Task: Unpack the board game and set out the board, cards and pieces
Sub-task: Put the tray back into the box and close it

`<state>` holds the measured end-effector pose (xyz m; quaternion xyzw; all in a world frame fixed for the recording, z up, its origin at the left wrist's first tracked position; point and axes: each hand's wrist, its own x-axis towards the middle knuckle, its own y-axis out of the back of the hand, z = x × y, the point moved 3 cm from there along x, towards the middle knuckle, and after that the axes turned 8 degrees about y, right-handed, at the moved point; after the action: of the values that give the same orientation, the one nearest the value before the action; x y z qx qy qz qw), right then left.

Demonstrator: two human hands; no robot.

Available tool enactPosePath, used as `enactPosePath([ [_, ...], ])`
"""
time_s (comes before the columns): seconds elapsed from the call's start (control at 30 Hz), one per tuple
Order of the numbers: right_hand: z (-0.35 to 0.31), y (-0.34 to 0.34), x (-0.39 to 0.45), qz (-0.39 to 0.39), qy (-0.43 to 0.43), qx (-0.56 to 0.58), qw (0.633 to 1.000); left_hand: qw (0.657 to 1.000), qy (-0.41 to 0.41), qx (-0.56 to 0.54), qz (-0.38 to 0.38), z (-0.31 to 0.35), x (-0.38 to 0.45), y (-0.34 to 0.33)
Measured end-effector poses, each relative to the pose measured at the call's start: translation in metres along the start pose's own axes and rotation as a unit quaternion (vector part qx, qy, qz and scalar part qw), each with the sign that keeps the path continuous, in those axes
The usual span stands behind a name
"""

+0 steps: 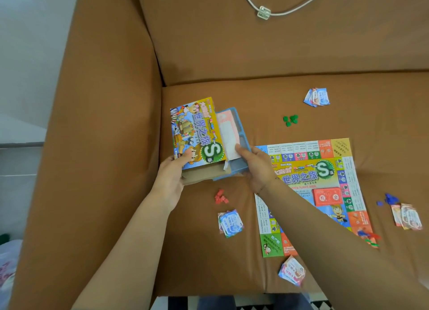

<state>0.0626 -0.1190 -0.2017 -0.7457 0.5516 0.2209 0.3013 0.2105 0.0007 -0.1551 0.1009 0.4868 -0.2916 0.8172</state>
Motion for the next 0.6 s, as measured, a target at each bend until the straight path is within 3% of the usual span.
enactPosePath([
  [0.13,-0.014,0.021,-0.009,0.022,0.022,0.020,0.999,0.998,-0.029,-0.021,0.056,0.008,0.001,0.005],
  [0.33,-0.041,0.071,-0.048,-0.045,0.001,0.021,0.999,0.995,-0.060,0.019,0.079,0.023,-0.001,-0.006],
  [0.47,-0.049,0.082,-0.085,-0.145,-0.024,0.005,0.989,0.994,-0.079,0.038,0.060,0.021,-0.010,-0.023],
  [0.6,-0.046,0.077,-0.102,-0.231,-0.067,-0.086,0.967,0.999,-0.030,0.022,0.031,0.008,-0.019,-0.038],
])
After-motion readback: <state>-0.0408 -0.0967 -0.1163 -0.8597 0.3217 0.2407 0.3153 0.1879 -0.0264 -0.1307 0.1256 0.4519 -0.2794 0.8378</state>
